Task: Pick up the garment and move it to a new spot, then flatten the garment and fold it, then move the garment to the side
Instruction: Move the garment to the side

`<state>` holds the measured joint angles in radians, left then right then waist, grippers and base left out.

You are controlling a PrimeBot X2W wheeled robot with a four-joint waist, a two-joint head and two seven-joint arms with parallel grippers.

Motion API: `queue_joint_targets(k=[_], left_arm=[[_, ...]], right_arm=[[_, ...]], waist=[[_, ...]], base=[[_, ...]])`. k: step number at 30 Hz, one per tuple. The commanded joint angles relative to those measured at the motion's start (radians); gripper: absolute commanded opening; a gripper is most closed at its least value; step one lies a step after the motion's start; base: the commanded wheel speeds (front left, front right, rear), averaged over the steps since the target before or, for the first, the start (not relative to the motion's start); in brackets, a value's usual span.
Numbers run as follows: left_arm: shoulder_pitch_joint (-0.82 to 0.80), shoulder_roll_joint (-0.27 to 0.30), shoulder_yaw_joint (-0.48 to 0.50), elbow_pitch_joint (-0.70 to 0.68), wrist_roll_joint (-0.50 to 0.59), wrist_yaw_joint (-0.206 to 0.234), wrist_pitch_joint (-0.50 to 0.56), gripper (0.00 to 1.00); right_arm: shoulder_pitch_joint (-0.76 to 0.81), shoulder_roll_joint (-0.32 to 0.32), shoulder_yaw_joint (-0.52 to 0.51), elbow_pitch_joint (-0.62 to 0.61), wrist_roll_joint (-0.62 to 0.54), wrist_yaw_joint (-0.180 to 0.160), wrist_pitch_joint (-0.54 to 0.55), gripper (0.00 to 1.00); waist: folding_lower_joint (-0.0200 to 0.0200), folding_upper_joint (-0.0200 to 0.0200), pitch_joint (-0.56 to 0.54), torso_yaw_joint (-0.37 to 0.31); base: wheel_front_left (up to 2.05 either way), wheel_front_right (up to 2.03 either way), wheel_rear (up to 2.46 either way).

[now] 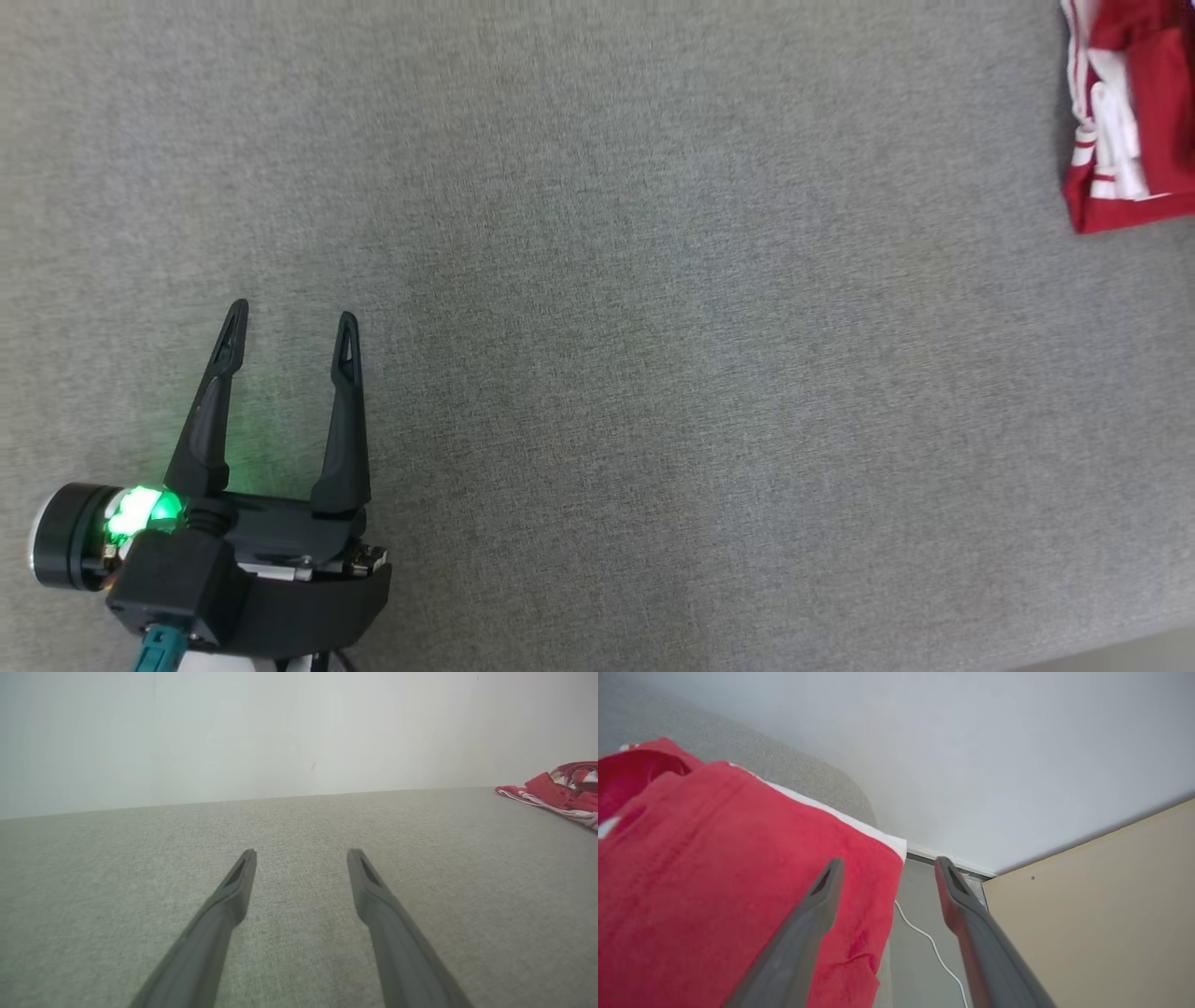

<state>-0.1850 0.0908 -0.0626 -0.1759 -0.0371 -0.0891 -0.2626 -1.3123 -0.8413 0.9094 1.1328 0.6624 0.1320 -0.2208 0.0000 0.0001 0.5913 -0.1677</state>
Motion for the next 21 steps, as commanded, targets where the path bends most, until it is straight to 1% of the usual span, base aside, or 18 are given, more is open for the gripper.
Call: queue_joint_targets(k=[1,5,8,14,15,21], left_arm=[[0.004,-0.002,0.003,0.005,-0.006,0.001,-0.003,1.0],[0.031,-0.006,0.015,0.03,-0.024,0.007,-0.003,1.0],[0.054,-0.01,0.033,0.052,-0.045,0.009,-0.003,1.0],[0.122,-0.015,0.068,0.09,-0.074,0.008,-0.003,1.0],[0.122,-0.015,0.068,0.09,-0.074,0.008,-0.003,1.0],[0.178,-0.022,0.087,0.122,-0.103,0.004,-0.003,1.0]], right_arm=[[-0.015,0.012,-0.015,0.005,0.005,-0.003,-0.015,1.0],[-0.017,0.049,-0.062,-0.029,0.02,-0.003,-0.043,1.0],[0.008,0.07,-0.12,-0.124,-0.006,-0.003,-0.044,1.0],[0.189,0.164,-0.32,-0.332,-0.093,-0.003,-0.045,1.0],[0.189,0.164,-0.32,-0.332,-0.093,-0.003,-0.045,1.0],[0.458,0.3,-0.541,-0.517,-0.197,-0.003,-0.043,1.0]], waist=[[0.0,-0.0001,-0.032,0.003],[0.0,-0.0001,-0.106,0.006],[0.0,-0.0001,-0.173,0.013],[0.0,-0.0001,-0.31,0.035],[0.0,-0.0001,-0.31,0.035],[0.0,-0.0001,-0.424,0.072]], base=[[0.0,0.0,0.0],[0.0,0.0,0.0],[0.0,0.0,0.0],[0.0,0.0,0.0],[0.0,0.0,0.0],[0.0,0.0,0.0]])
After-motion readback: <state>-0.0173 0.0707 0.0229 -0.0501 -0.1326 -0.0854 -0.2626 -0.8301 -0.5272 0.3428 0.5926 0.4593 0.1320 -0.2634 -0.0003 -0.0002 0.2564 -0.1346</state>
